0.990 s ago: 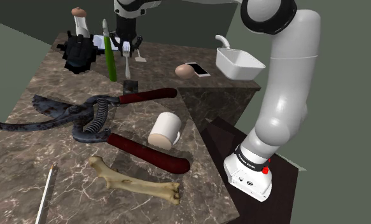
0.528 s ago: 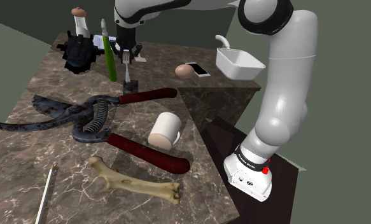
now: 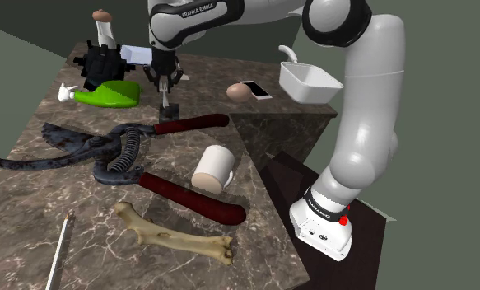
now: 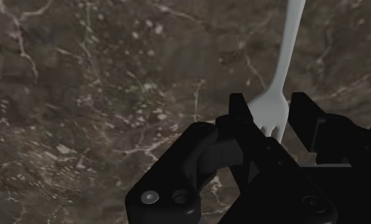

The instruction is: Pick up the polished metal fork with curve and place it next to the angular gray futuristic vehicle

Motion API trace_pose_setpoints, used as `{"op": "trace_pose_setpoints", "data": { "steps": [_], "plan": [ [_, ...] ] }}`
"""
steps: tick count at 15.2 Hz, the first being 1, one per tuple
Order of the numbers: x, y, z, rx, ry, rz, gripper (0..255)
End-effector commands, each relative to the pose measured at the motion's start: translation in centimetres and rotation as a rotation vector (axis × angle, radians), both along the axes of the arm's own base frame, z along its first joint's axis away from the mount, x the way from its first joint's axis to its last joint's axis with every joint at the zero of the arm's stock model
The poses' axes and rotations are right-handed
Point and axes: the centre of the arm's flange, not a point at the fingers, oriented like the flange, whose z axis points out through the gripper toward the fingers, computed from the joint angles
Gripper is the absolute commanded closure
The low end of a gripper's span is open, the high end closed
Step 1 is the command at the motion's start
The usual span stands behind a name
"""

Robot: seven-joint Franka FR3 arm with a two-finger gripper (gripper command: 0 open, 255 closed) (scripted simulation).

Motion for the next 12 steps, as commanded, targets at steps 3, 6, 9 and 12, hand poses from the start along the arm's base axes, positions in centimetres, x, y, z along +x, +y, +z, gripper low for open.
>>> {"op": "trace_pose_setpoints", "data": {
  "steps": [3,6,9,12],
  "plan": [
    [0.03,-0.01,-1.43,0.0,0.0,0.0,255],
    [0.03,-0.01,-1.43,0.0,0.0,0.0,255],
    [0.03,-0.01,-1.43,0.0,0.0,0.0,255],
    [0.03,-0.01,-1.43,0.0,0.0,0.0,0]
  ]
}}
